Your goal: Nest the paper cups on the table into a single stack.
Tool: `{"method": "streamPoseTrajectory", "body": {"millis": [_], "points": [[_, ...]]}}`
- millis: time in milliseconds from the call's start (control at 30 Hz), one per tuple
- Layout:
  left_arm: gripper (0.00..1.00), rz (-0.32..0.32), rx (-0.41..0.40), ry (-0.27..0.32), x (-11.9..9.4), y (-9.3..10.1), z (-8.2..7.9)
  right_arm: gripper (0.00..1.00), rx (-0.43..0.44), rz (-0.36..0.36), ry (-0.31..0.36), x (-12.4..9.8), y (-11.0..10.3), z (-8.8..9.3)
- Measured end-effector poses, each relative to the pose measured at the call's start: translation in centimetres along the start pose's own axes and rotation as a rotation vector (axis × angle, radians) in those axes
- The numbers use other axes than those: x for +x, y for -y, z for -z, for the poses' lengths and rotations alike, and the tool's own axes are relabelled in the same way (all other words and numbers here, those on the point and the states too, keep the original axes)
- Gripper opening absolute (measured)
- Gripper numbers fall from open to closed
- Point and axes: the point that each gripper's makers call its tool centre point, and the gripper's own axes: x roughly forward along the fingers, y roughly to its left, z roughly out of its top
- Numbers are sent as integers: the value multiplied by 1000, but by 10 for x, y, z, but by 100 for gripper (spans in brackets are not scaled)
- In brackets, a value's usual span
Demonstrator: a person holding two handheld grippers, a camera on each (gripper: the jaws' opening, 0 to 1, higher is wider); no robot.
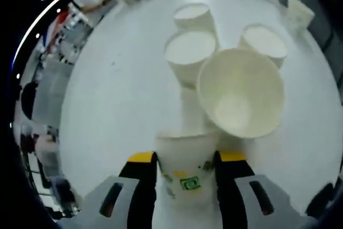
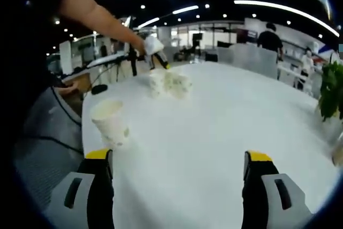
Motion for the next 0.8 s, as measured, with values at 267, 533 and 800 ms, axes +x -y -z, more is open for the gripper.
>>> {"method": "streamPoseTrajectory", "body": {"millis": [267,533,800], "points": [[41,-17,-43,8,-1,-3,-1,100,-7,-2,-2,1,-1,-2],[40,-54,-66,26,-7,-11,-1,100,-10,-6,-10,1,-4,-1],[40,-112,-135,69,-18,-24,-4,100,-15,-3,-6,0,-4,-5]]}}
